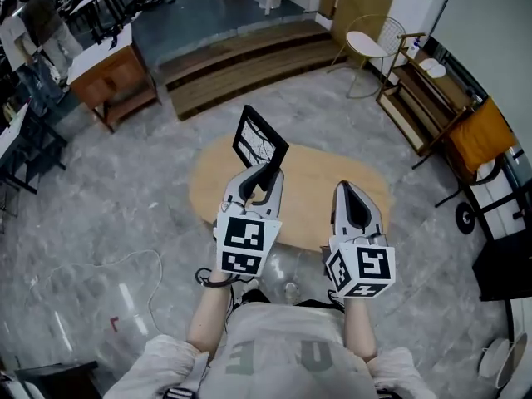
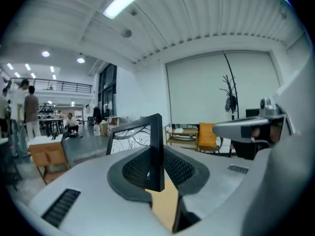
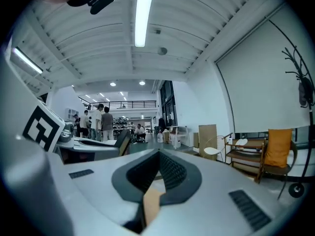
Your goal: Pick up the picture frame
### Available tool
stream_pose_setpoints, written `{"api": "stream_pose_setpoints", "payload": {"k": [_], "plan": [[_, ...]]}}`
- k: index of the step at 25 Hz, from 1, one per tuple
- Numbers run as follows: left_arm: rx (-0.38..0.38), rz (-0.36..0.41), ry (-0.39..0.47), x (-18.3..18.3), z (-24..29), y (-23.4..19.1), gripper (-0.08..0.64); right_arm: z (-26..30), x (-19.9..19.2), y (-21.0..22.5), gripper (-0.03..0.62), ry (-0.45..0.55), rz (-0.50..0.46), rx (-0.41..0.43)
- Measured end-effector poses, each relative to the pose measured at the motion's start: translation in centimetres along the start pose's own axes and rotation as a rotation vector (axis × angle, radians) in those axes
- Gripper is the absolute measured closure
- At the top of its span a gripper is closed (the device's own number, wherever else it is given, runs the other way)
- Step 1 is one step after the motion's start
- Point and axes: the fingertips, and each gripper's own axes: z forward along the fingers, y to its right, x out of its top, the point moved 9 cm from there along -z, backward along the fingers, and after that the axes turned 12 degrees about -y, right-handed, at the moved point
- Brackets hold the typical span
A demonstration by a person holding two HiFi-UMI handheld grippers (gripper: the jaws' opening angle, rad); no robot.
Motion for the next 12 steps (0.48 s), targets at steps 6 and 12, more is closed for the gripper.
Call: {"api": "stream_pose_setpoints", "payload": {"k": [6,12], "plan": [[0.008,-0.172,0.102,-1.4,-3.8,2.3,0.474,-3.1,-0.8,-1.4,0.588,0.009,-0.016,0.056],[0.046,-0.215,0.106,-2.6,-3.6,6.1,0.474,-5.0,-2.0,-0.5,0.588,0.0,-0.015,0.114]]}}
